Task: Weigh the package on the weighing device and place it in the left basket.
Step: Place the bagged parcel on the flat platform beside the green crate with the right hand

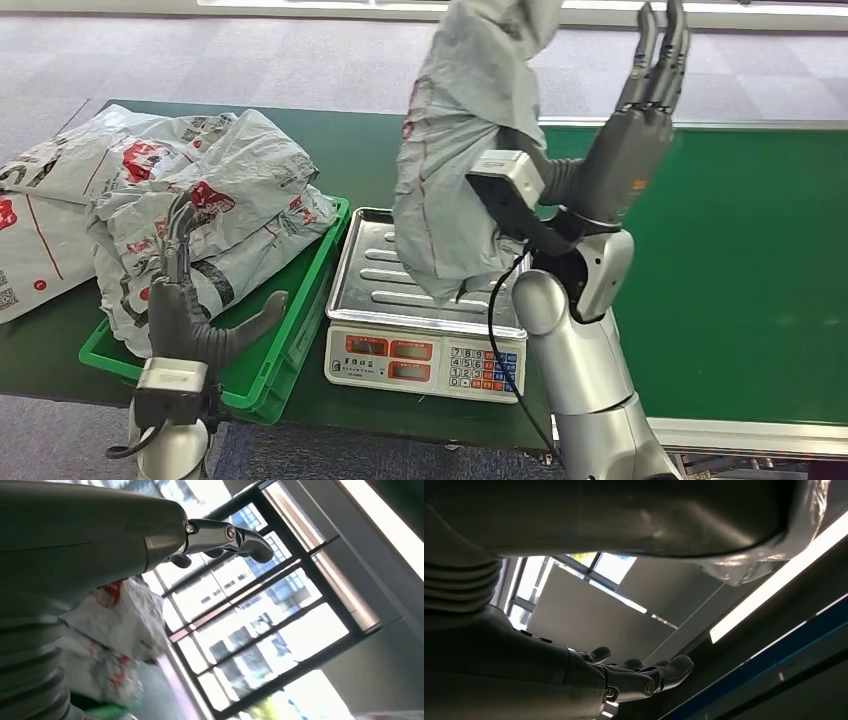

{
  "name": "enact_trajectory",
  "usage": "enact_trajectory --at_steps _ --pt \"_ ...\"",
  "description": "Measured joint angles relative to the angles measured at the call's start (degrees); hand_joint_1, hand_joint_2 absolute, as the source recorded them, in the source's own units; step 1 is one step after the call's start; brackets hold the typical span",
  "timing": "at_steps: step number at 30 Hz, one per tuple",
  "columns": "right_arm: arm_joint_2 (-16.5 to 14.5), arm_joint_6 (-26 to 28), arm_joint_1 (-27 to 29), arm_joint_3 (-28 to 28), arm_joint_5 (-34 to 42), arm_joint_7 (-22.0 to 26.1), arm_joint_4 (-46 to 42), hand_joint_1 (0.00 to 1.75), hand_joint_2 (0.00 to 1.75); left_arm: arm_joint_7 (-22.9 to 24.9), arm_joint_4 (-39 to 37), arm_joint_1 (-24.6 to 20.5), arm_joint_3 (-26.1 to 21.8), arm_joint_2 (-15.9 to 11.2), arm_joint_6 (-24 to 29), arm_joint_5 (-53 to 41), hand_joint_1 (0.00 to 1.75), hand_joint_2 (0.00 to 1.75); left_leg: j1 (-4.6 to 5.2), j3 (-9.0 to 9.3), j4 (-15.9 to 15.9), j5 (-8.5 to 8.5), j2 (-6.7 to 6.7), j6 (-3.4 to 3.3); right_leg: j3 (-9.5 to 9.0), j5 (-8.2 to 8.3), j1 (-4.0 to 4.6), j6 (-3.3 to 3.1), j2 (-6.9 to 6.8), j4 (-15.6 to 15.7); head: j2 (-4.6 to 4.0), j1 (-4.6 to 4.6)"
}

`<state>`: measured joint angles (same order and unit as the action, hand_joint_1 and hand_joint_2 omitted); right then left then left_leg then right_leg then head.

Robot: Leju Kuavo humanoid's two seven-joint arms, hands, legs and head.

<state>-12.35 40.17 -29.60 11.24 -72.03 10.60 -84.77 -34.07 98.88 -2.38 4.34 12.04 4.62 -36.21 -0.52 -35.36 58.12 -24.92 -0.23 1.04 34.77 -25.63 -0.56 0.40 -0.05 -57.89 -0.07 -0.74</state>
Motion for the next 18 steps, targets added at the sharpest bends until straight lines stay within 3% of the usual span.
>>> enact_trajectory --at_steps 2,4,9,13,18 --pt "-0.86 -0.01 2.11 -2.95 -0.52 0.86 -2.86 0.0 0.0 4.9 -2.35 -2.98 1.43 -1.79 1.43 -12.6 0.0 1.75 0.0 0.02 -0.02 0.01 0.06 0.02 0.0 0.03 0.01 -0.04 0.01 0.0 0.0 0.0" --pt "-1.54 -0.04 3.56 -4.73 -1.0 1.07 -4.48 0.0 0.0 7.38 -4.93 -5.65 2.65 -3.33 1.99 -18.99 0.0 1.75 -0.01 0.04 -0.04 0.04 0.23 0.06 0.05 0.11 0.03 -0.11 0.12 -0.01 0.0 0.0" --pt "-2.34 -0.07 5.21 -7.38 -1.55 0.54 -6.75 0.0 0.0 9.19 -9.08 -9.41 4.5 -5.5 2.86 -22.55 0.0 1.75 -0.02 0.07 -0.04 0.08 0.37 0.1 0.09 0.16 0.06 -0.17 0.23 -0.02 0.0 0.0" --pt "-2.35 -0.3 5.65 -7.62 -2.94 -4.75 -6.61 0.0 0.0 11.56 -12.63 -12.67 6.52 -7.62 4.24 -27.1 0.0 1.75 -0.03 0.05 -0.04 0.09 0.31 0.1 0.08 0.16 0.07 -0.17 0.21 -0.03 0.0 0.0" --pt "-1.22 -5.8 5.79 -5.68 0.09 -8.29 -5.61 0.0 0.0 11.58 -14.47 -14.47 9.52 -9.46 4.62 -25.8 0.0 1.75 -0.02 0.02 -0.04 0.09 0.33 0.1 0.08 0.16 0.05 -0.16 0.22 -0.04 0.0 0.0"
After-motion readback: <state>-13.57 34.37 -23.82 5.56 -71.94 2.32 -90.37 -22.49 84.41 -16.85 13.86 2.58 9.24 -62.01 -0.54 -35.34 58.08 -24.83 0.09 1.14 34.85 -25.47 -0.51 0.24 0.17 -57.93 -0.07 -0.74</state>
